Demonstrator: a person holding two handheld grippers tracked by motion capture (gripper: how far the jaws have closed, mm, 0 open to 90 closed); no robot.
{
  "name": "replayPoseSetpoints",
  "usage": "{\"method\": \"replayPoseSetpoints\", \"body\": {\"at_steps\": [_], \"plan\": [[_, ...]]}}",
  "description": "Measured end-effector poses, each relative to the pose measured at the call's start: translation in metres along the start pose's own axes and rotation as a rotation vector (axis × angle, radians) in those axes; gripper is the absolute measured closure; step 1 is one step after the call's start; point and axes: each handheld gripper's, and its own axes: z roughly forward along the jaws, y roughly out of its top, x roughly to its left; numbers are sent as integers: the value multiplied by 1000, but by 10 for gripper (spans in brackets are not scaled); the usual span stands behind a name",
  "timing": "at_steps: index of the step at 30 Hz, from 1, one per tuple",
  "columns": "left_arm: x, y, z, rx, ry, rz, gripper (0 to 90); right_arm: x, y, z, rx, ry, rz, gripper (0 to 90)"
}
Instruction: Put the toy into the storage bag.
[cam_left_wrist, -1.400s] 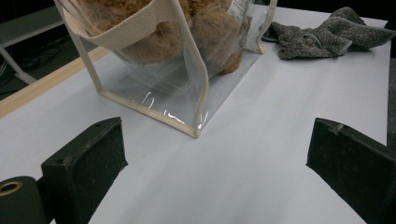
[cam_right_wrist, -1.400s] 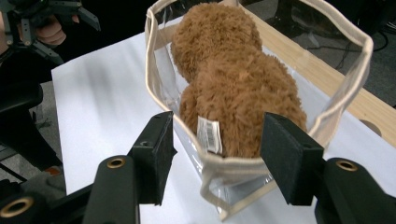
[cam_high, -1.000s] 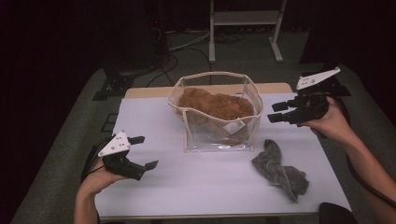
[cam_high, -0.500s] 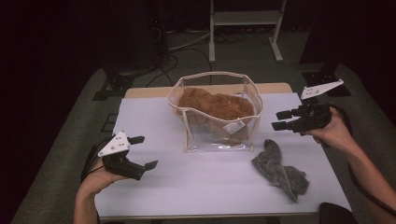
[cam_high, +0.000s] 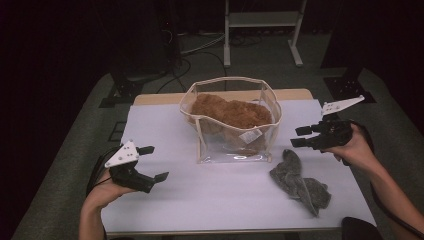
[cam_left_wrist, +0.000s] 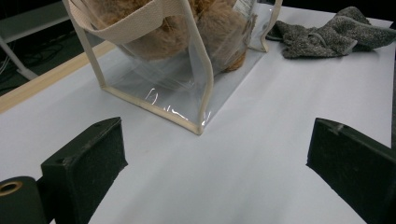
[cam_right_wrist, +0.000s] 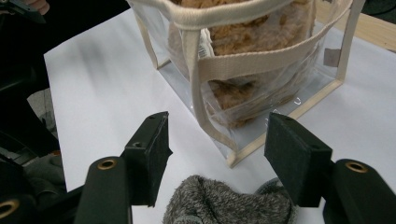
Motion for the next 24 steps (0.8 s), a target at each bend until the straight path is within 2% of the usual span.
{"method": "replayPoseSetpoints", "body": {"at_steps": [24], "plan": [[0,0,-1,-2,1,1,35,-2,-35,23,9,34,42,378]]}}
